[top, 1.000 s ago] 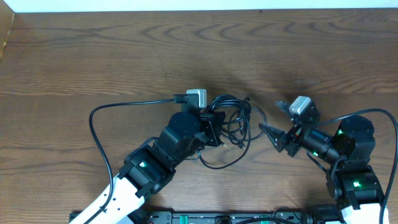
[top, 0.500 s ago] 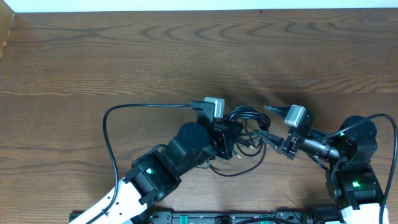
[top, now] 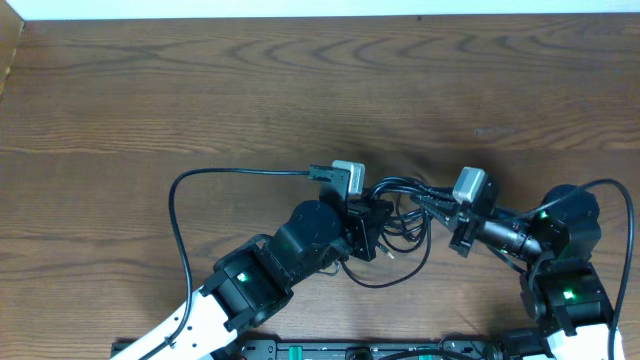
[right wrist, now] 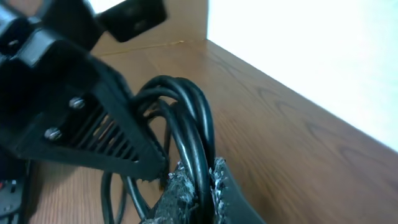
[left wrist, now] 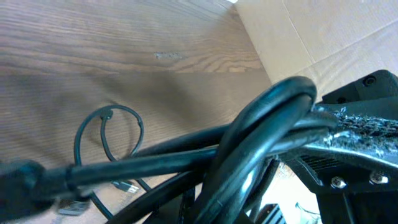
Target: Untangle cables
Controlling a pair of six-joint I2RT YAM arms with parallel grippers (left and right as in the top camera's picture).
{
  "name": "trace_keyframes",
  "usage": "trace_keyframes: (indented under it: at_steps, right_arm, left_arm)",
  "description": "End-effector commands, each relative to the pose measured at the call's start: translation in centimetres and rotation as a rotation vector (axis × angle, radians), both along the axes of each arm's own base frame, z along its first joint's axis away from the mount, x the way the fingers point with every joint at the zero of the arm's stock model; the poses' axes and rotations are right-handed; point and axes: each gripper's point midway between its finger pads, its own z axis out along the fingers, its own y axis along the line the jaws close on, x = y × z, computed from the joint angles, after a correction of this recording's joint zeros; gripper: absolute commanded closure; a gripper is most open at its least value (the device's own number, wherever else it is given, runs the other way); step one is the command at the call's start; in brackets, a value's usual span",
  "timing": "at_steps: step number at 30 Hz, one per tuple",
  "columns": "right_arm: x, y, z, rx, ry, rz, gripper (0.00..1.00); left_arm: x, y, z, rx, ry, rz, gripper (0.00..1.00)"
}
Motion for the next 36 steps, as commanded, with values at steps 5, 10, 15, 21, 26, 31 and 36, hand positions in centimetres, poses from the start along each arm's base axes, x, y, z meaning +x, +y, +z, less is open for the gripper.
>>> trace_keyframes:
  at_steps: [5,10,15,21,26,31,36]
  right_arm:
    - [4.4,-4.3,-0.2,0.066,0.138,-0.371,0.99]
    - [5.0,-5.4,-0.5,0.094,0.186,-0.439,0.99]
    - [5.7,-8.0,-3.4,0.07,0.318,-0.623,0.99]
    - [3.8,-5.3,-3.6,-0.014,0.251,-0.406,0.63]
    - [1.9,-3.1,-2.9,-0.05,0.154,-0.206,0.46]
    - [1.4,-2.5,-2.6,-0.039,0.146,-0.156,0.46]
    - [0.4,-1.5,-1.9,-0.025,0.111,-0.069,0.45]
  left_arm:
    - [2.0,3.4,-1.3,0.034,0.08,0.201,0.93]
    - [2.2,3.9,-1.6,0.022,0.114,0.229,0.92]
    - [2.2,3.8,-1.3,0.01,0.112,0.226,0.93]
    - [2.1,3.9,-1.1,0.009,0.103,0.224,0.93]
    - [2.0,3.7,-1.0,0.004,0.107,0.211,0.93]
    - [1.7,3.1,-0.6,-0.021,0.107,0.18,0.92]
    - [1.1,2.0,0.3,-0.067,0.109,0.115,0.93]
